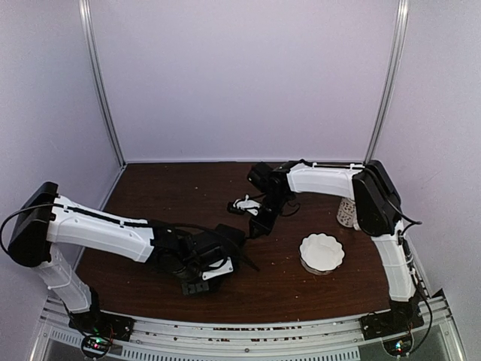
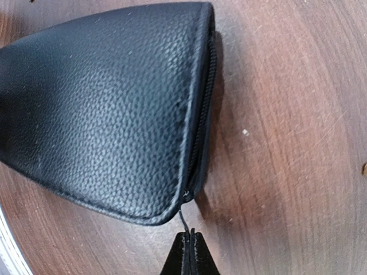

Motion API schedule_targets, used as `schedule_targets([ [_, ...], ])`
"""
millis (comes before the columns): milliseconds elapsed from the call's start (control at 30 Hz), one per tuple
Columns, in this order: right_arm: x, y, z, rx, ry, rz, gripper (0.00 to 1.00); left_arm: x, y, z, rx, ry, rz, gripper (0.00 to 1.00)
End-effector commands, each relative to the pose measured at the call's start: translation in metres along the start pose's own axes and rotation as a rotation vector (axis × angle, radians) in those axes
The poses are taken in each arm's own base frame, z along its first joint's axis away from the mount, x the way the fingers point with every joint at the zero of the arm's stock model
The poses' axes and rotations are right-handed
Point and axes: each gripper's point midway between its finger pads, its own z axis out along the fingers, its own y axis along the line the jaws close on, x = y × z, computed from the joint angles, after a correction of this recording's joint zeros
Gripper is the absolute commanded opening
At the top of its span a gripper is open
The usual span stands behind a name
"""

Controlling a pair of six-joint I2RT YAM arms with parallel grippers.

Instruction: Sort the hair-cutting tools

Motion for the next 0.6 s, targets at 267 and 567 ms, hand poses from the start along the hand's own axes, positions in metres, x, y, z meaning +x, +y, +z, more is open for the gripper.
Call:
schedule_targets([
  [267,0.039,0.074,-0.01,-0.09,0.056,-0.059,0.0,-0.041,0.013,0.019,-0.088,-0.09,-0.061,0.38],
  [567,0.033,0.118,0.019,-0.195,0.086,-0.075,0.0,-0.082,0.014,0.0,-0.055,-0.333,-0.15,0.31],
])
